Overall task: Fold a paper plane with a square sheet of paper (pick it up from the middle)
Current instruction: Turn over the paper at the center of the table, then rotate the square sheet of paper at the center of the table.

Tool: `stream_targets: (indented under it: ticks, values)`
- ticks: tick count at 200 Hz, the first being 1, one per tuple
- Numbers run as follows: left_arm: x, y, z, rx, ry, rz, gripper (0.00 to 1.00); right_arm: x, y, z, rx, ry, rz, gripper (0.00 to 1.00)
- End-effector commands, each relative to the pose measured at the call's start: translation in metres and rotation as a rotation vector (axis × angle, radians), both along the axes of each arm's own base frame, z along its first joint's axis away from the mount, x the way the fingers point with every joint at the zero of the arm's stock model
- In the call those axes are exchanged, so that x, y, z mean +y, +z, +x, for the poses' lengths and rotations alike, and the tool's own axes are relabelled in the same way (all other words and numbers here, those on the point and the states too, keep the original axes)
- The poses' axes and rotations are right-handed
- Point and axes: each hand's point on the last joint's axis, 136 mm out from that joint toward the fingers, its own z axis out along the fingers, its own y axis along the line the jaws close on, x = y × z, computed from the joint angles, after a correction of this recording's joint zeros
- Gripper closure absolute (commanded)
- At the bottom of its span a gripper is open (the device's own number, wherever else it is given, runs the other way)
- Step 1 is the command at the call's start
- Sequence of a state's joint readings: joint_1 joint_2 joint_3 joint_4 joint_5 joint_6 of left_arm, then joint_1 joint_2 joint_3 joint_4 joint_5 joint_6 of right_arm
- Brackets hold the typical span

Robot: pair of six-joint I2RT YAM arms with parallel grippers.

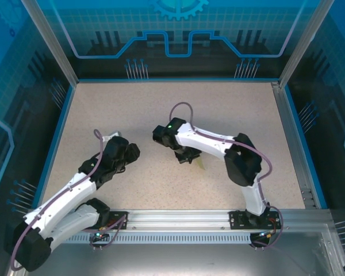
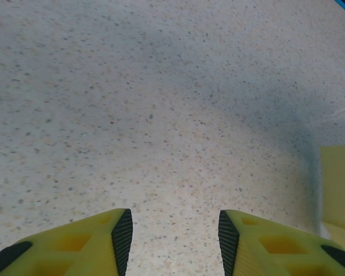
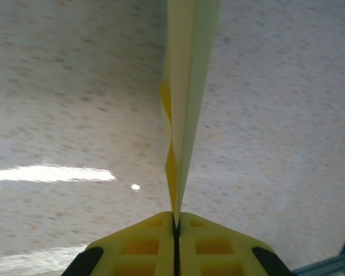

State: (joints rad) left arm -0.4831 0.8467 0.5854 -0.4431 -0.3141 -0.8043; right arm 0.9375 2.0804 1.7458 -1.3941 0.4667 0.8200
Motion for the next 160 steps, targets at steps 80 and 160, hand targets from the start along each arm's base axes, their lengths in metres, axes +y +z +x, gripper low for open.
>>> stream_targets:
  ticks: [80, 160]
  values:
    - [0.005, -0.003, -0.031, 0.021, -0.074, -0.022, 0.43, 0.123, -0.003, 0.004, 0.07, 0.119, 0.546, 0.6]
    - [-0.07, -0.001, -0.017, 0.06, -0.284, -0.33, 0.33, 0.041, 0.021, 0.037, -0.028, -0.049, 0.76, 0.56]
